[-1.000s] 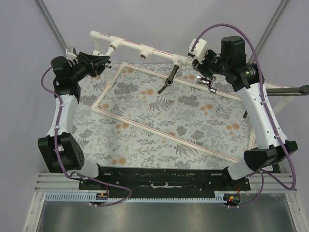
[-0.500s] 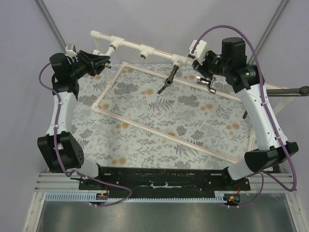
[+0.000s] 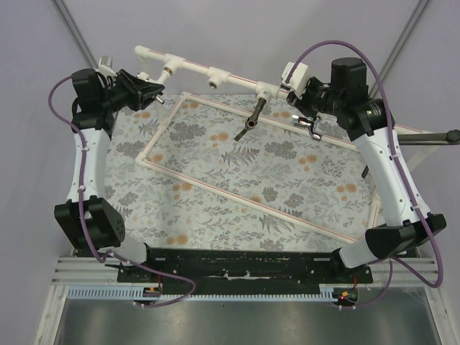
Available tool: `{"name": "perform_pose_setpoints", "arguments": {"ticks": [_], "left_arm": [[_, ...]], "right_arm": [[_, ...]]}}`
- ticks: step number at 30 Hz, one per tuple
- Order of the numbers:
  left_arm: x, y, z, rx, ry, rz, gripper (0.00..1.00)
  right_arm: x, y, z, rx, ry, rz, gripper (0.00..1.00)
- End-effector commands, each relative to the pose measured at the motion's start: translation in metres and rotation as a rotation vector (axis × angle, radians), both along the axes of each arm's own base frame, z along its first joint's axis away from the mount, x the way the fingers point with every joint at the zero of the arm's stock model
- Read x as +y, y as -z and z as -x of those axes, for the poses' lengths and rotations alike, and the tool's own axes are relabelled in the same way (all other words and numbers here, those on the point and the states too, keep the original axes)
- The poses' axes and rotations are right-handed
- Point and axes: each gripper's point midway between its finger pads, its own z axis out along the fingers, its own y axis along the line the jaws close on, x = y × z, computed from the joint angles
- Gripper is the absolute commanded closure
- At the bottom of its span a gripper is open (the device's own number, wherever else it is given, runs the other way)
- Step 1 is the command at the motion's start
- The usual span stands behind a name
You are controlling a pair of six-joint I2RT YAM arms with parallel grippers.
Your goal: Install the water faucets
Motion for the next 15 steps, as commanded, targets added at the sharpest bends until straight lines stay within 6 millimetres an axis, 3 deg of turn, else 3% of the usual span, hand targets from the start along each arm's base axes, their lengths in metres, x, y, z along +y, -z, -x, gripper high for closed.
{"name": "perform_pose_setpoints", "arguments": {"ticks": [1, 7, 15], "left_arm": [[0.007, 0.029, -0.015, 0.013, -0.053, -0.157, 0.98], [0.000, 0.034, -0.013, -0.042, -0.055, -0.303, 0.98], [0.012, 0.027, -0.017, -0.134, -0.096, -0.448, 0.98]], "right_arm": [[0.023, 0.042, 0.058, 0.254, -0.164, -0.022, 1.00], [0.025, 0.044, 0.059, 0.247, -0.171, -0.010, 1.00], [0.027, 0.044, 0.064, 0.233, -0.184, 0.003, 1.00]]}}
